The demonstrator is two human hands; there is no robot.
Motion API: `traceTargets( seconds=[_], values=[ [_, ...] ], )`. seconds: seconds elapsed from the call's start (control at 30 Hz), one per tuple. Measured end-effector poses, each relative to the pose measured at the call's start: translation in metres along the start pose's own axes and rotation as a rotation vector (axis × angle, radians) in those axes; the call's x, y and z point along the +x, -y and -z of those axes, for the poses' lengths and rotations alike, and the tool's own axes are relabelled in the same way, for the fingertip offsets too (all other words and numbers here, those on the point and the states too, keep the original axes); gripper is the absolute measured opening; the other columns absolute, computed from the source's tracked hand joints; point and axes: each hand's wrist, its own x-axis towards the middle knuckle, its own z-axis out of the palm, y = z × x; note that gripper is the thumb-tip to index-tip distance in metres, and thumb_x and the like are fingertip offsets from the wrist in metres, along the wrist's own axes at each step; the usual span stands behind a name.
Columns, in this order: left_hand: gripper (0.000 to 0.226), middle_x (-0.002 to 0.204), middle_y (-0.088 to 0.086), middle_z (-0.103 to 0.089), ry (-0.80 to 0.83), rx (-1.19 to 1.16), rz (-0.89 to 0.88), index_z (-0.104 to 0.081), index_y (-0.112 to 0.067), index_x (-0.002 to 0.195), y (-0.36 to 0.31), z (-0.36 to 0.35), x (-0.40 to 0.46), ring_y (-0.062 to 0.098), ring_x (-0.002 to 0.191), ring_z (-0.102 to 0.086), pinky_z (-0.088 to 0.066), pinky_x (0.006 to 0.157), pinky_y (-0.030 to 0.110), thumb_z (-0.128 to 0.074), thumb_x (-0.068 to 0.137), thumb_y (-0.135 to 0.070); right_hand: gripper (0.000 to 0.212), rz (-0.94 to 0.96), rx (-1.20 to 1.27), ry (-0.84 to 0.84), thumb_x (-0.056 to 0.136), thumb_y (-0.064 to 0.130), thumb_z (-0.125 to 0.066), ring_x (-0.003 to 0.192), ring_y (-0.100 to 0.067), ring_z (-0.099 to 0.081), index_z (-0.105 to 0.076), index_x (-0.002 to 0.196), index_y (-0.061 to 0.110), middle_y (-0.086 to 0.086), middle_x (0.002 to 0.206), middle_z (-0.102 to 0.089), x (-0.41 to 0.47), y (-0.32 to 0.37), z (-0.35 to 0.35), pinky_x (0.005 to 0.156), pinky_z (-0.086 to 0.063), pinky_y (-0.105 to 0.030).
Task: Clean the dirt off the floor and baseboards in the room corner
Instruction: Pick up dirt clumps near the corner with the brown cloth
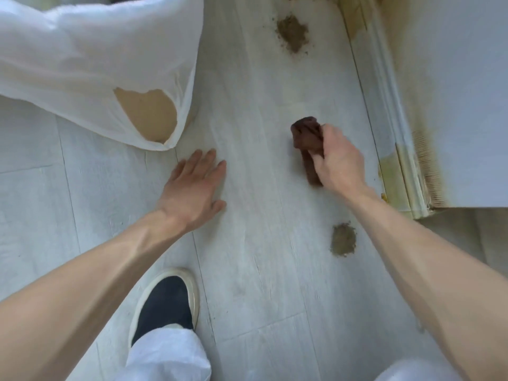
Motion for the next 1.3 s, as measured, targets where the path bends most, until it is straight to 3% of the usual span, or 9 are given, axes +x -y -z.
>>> traceTargets(
  seconds=[0.1, 0.3, 0.5, 0.63, 0.8, 0.97, 1.03, 1.13, 1.3],
  values=[
    [0.092, 0.170, 0.003, 0.022, 0.077, 0.090, 0.036, 0.007, -0.023, 0.164, -0.002, -0.006, 0.004, 0.026, 0.157, 0.017, 0.003, 0.129, 0.046, -0.055, 0.101, -0.048, 0.036, 0.008, 0.065, -0.110, 0.098, 0.017, -0.056, 0.109, -0.039, -0.055, -0.052, 0.131, 0.004, -0.019, 0.122, -0.057, 0.058, -0.017, 0.033, 0.085, -0.042, -0.042],
    [0.093, 0.169, 0.006, 0.026, 0.067, 0.124, 0.074, 0.013, -0.021, 0.162, -0.007, -0.006, 0.006, 0.029, 0.156, 0.021, 0.006, 0.127, 0.051, -0.054, 0.103, -0.043, 0.041, 0.012, 0.091, -0.155, 0.090, 0.016, -0.058, 0.110, -0.039, -0.055, -0.060, 0.130, 0.016, -0.017, 0.121, -0.055, 0.166, 0.000, 0.035, 0.087, -0.045, -0.042],
    [0.092, 0.168, 0.003, 0.028, 0.018, 0.035, 0.079, 0.010, -0.023, 0.164, -0.005, -0.014, 0.005, 0.026, 0.155, 0.023, 0.010, 0.124, 0.048, -0.058, 0.102, -0.037, 0.049, 0.118, 0.066, 0.151, 0.079, 0.006, -0.055, 0.110, -0.037, -0.049, -0.065, 0.125, 0.020, -0.011, 0.119, -0.057, 0.153, 0.038, -0.019, 0.090, -0.042, -0.044],
    [0.100, 0.171, 0.011, -0.009, -0.155, -0.014, 0.036, -0.029, -0.015, 0.162, -0.001, -0.031, 0.005, 0.029, 0.157, -0.009, -0.019, 0.125, 0.058, -0.085, 0.079, -0.028, 0.041, 0.246, 0.134, 0.332, 0.078, 0.012, -0.053, 0.099, -0.027, -0.051, -0.072, 0.113, 0.021, 0.004, 0.111, -0.060, 0.071, -0.012, -0.006, 0.087, -0.044, -0.045],
    [0.091, 0.167, 0.014, 0.027, -0.032, 0.069, 0.061, 0.007, -0.013, 0.164, -0.006, -0.031, 0.003, 0.039, 0.158, 0.005, -0.011, 0.126, 0.056, -0.057, 0.101, -0.032, 0.046, 0.210, 0.057, 0.591, 0.075, 0.013, -0.050, 0.104, -0.025, -0.053, -0.073, 0.114, 0.024, 0.004, 0.110, -0.061, 0.038, -0.040, 0.019, 0.091, -0.046, -0.048],
    [0.098, 0.162, 0.016, 0.031, -0.063, 0.079, 0.095, -0.005, -0.007, 0.163, -0.011, -0.039, 0.009, 0.041, 0.152, 0.016, -0.007, 0.126, 0.060, -0.070, 0.090, -0.007, 0.032, 0.086, 0.151, 0.294, 0.090, 0.017, -0.058, 0.102, -0.029, -0.056, -0.070, 0.120, 0.016, -0.009, 0.109, -0.058, 0.119, -0.031, 0.048, 0.091, -0.046, -0.041],
    [0.100, 0.167, 0.015, 0.022, -0.063, 0.065, 0.099, -0.011, -0.009, 0.163, -0.013, -0.040, 0.010, 0.041, 0.155, 0.009, -0.012, 0.124, 0.057, -0.074, 0.086, -0.004, 0.035, 0.076, 0.079, 0.203, 0.089, 0.022, -0.055, 0.106, -0.032, -0.055, -0.069, 0.122, 0.020, -0.010, 0.111, -0.057, 0.163, -0.031, 0.049, 0.096, -0.046, -0.050],
    [0.092, 0.171, 0.010, 0.013, -0.033, -0.009, 0.113, -0.007, -0.017, 0.165, -0.010, -0.029, 0.007, 0.035, 0.158, 0.009, -0.010, 0.124, 0.056, -0.068, 0.096, -0.019, 0.048, 0.044, -0.072, 0.326, 0.084, 0.029, -0.046, 0.116, -0.039, -0.052, -0.066, 0.127, 0.026, -0.014, 0.121, -0.055, 0.187, -0.046, 0.033, 0.102, -0.043, -0.059],
    [0.090, 0.171, 0.004, 0.019, 0.040, 0.036, 0.131, 0.004, -0.023, 0.164, -0.010, -0.008, 0.005, 0.028, 0.158, 0.016, 0.006, 0.124, 0.057, -0.059, 0.101, -0.035, 0.048, -0.119, 0.129, 0.311, 0.087, 0.024, -0.044, 0.111, -0.036, -0.055, -0.063, 0.131, 0.025, -0.009, 0.120, -0.057, 0.078, -0.065, 0.003, 0.100, -0.045, -0.054]
  ],
)
